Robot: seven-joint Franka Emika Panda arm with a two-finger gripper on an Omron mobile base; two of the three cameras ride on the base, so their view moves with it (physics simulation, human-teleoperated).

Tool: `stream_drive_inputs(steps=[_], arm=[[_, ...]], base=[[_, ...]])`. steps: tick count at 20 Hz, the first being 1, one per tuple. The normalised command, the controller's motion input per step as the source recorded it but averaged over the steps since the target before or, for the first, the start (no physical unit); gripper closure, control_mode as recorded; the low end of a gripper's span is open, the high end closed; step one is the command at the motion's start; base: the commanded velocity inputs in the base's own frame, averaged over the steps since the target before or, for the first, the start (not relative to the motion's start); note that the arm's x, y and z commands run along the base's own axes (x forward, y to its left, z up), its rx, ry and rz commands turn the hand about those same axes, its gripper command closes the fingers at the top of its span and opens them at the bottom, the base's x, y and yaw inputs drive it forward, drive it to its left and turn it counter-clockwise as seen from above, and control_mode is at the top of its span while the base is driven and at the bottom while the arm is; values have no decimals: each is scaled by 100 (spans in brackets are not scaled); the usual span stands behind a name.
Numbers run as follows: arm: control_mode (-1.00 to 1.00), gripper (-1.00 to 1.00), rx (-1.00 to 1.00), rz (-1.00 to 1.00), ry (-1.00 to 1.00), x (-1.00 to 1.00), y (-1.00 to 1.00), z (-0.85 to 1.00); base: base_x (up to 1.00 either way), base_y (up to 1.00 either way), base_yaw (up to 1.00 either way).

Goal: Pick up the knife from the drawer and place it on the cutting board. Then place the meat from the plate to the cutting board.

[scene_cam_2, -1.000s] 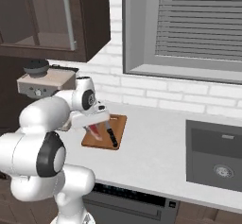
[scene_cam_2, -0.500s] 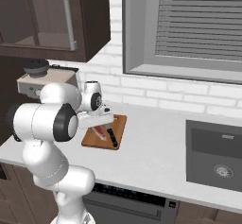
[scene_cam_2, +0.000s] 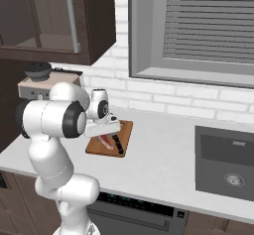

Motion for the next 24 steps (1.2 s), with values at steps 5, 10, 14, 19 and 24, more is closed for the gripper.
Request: stream_drive_inputs(steps=[5,10,14,19,24], arm=[[-100,100,0,0,0,4,0,-28],[-100,100,0,0,0,3,0,-14],[-100,100,0,0,0,7,-1,-1],[-100,-100,0,0,-1,14,0,0],[-100,-100,0,0,0,0,0,1]], base=[[0,0,0],[0,0,0],[0,0,0],[0,0,0],[0,0,0]])
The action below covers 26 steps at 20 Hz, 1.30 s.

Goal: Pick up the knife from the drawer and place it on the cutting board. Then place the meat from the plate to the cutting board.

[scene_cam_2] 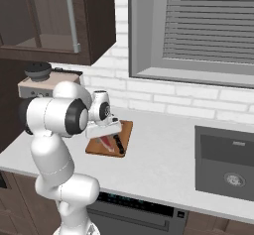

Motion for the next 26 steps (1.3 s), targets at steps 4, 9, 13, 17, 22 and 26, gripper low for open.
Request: stream_drive_inputs(steps=[4,9,13,17,22,26], arm=[[-100,-100,0,0,-1,0,0,11],[-100,-100,2,0,-8,-24,0,41],[-100,-100,3,0,-15,-52,0,60],[-100,-100,7,0,-13,-53,0,74],[-100,-100,6,0,-13,-52,0,70],[-100,-100,7,0,-19,-62,0,72]], base=[[0,0,0],[0,0,0],[0,0,0],[0,0,0],[0,0,0],[0,0,0]])
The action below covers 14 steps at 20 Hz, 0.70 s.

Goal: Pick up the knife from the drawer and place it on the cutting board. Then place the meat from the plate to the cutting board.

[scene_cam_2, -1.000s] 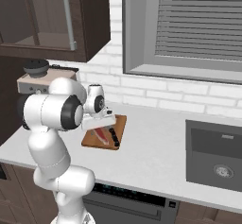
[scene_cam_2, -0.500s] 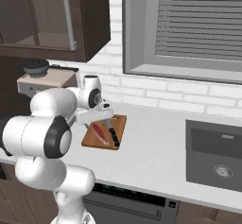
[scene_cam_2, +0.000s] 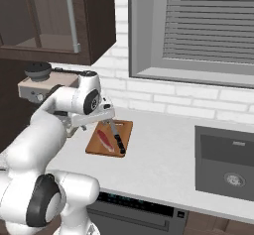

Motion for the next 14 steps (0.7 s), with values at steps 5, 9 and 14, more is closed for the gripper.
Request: stream_drive_inputs(steps=[5,9,14], arm=[[-100,-100,6,0,-20,-56,0,67],[-100,-100,4,0,-22,-49,0,62],[-100,-100,5,-1,-25,-47,0,56]], base=[[0,0,0],[0,0,0],[0,0,0]])
